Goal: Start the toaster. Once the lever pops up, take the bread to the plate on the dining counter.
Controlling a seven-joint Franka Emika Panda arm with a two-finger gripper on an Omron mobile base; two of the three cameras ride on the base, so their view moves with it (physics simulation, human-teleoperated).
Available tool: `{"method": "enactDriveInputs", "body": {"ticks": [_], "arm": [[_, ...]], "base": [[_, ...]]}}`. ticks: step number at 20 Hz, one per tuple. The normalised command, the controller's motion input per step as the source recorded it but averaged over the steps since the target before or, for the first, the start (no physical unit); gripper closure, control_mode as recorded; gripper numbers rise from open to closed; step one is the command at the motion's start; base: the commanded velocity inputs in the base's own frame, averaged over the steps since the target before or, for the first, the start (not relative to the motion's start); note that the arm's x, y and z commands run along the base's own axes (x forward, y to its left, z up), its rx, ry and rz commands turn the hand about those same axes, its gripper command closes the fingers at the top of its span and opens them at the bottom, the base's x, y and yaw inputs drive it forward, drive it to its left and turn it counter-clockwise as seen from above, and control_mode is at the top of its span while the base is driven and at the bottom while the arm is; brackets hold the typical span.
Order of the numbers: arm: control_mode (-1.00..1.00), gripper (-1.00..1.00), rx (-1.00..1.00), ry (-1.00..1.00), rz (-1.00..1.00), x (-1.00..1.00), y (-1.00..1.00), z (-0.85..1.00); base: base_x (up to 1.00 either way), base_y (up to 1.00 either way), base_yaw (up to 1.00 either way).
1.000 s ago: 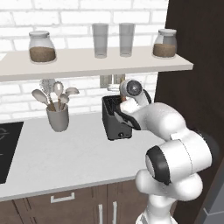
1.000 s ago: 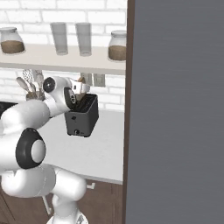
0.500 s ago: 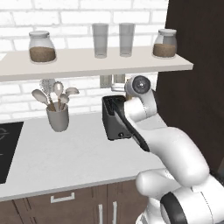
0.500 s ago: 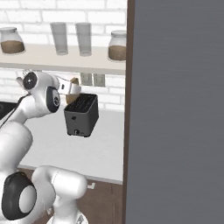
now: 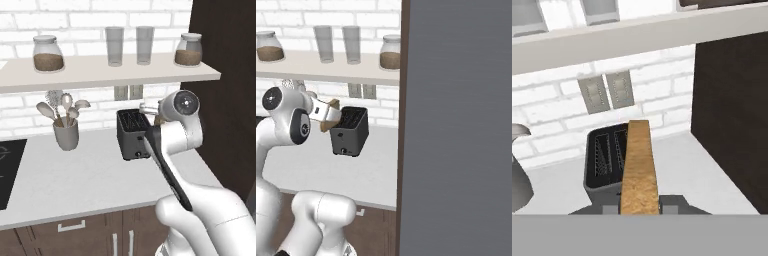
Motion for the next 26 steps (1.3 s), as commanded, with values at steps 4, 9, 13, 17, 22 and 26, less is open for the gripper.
{"method": "enactDriveInputs", "body": {"ticks": [4,9,13,17,22,26], "arm": [[-1.00,1.00,0.10,0.16,0.00,-0.92,-0.43,0.20],[-1.00,1.00,0.04,0.22,0.00,-0.72,-0.23,0.05],[-1.00,1.00,0.01,0.23,0.00,-0.66,-0.10,0.00],[-1.00,1.00,0.00,0.23,0.00,-0.57,-0.01,-0.08],[-1.00,1.00,0.00,0.16,-0.03,-0.42,0.02,-0.16],[1.00,1.00,0.00,0.00,0.00,0.00,0.00,0.00]], "base": [[0.00,0.00,0.00],[0.00,0.00,0.00],[0.00,0.00,0.00],[0.00,0.00,0.00],[0.00,0.00,0.00],[-0.96,0.26,-0.07]]}}
